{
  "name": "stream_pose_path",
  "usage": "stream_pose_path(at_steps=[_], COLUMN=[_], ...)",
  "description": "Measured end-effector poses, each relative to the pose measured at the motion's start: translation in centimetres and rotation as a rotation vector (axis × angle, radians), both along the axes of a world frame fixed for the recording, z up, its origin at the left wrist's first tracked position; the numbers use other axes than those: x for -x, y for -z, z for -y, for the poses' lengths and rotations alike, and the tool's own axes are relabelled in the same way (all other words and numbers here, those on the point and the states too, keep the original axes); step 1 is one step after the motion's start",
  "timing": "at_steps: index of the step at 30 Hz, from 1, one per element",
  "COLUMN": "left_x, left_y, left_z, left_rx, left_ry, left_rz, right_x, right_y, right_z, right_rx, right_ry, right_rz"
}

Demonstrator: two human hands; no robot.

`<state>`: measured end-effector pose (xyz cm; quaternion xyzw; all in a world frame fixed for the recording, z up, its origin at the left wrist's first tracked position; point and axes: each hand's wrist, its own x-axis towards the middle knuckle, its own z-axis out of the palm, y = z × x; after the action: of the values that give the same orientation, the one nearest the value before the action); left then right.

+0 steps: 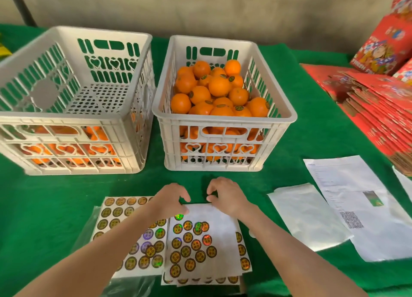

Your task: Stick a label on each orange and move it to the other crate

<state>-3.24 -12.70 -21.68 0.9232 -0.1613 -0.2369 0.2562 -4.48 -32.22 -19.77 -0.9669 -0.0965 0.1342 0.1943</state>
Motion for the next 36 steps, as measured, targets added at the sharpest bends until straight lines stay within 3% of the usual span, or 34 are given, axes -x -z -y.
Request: stream_pose_path(at_steps=[2, 6, 10, 16, 18, 21, 23, 29, 33, 36], left_x=[-0.1, 0.0, -0.1, -0.4, -0.3, -0.1, 0.2, 0.6, 0.6, 0.5], left_y=[0.2, 0.7, 0.8, 0.0, -0.5, -1.3, -1.7, -1.3, -1.4, -1.4], left_z=[0.3, 0.7, 0.8, 1.3, 1.7, 2.2, 2.5, 2.9, 2.5, 2.4], left_rx=[-0.012, -0.013, -0.011, 0.104, 0.204, 0.391, 0.475, 0.494, 0.498, 0.425], left_ry=[-0.016, -0.049, -0.052, -0.107, -0.139, -0.251, -0.301, -0.345, -0.292, -0.246], left_rz=[0.03, 0.031, 0.067, 0.106, -0.005, -0.303, -0.389, -0.277, -0.284, -0.339], right_x=[0.1, 2.0, 2.8, 1.5, 1.1, 0.8, 0.8, 0.7, 0.8, 0.7], right_y=[-0.3, 0.7, 1.1, -0.1, -0.8, -1.1, -0.9, -0.3, -0.2, -0.2], right_z=[-0.1, -1.0, -1.3, -0.7, -0.3, 0.2, 0.3, 0.2, 0.0, -0.1], right_rx=[-0.043, 0.096, 0.061, -0.172, -0.302, -0.352, -0.398, -0.555, -0.585, -0.732], right_ry=[-0.067, -0.288, -0.294, -0.106, -0.003, 0.089, 0.151, 0.287, 0.302, 0.379], right_rz=[-0.066, -0.06, -0.045, -0.121, -0.161, -0.191, -0.184, -0.26, -0.28, -0.329])
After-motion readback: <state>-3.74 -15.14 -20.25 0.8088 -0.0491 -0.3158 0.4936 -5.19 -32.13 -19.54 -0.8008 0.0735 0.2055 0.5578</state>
